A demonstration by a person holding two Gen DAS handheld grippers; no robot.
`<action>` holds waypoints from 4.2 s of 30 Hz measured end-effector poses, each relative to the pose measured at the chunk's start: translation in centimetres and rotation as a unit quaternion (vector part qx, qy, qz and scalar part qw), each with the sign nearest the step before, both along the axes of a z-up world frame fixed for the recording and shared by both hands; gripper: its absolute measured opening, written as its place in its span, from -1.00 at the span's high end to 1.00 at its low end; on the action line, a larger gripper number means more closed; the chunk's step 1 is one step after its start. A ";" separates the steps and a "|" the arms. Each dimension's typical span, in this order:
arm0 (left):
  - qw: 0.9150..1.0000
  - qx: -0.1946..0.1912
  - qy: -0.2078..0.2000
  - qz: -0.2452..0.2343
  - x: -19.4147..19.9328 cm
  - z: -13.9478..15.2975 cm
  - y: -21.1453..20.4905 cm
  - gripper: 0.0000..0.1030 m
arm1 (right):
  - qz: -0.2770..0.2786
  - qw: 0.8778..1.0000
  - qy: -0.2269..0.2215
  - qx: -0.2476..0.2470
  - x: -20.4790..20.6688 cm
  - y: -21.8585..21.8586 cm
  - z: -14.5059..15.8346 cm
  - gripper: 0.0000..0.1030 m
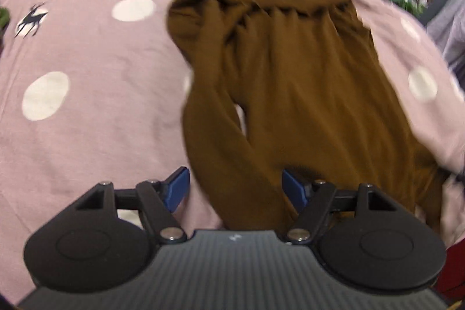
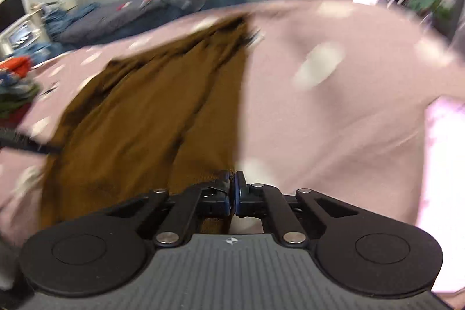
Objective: Fold small clothes
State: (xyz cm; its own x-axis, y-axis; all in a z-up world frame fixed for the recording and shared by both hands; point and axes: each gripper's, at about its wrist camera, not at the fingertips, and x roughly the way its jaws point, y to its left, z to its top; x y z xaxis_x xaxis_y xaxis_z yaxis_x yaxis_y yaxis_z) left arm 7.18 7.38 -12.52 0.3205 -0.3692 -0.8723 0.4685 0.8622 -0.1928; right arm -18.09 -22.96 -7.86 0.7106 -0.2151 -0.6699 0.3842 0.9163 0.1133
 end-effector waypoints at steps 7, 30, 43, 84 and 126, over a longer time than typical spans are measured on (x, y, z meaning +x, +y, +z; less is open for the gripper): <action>1.000 0.010 -0.010 -0.018 -1.2 -0.6 -1.5 0.78 | -0.074 0.991 0.019 -0.108 0.9 -2.3 1.0 0.47; 0.970 0.108 -0.134 0.171 5.1 5.3 12.5 -0.72 | 0.051 0.997 0.007 0.060 0.7 2.7 -0.9 -0.45; 0.992 -0.005 0.033 -0.122 -4.4 -0.6 0.5 -0.06 | 0.104 0.985 0.015 0.140 0.0 3.1 -1.3 -0.46; 0.982 -0.030 -0.067 -0.174 -5.9 6.1 -2.8 0.85 | 0.058 0.994 -0.011 0.091 -3.1 -2.5 4.2 0.87; 0.838 0.254 -0.316 -0.364 15.0 -4.6 -14.8 0.81 | 0.479 0.798 0.058 -0.360 28.1 1.9 -3.5 -0.06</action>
State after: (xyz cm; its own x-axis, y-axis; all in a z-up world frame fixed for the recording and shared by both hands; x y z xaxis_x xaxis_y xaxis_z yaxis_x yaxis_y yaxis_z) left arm 22.16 -7.42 -17.12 0.6285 -0.3009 -0.7173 0.7769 0.1984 0.5975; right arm 9.97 -21.04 -11.36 0.7225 0.0319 -0.6906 -0.5631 0.6067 -0.5611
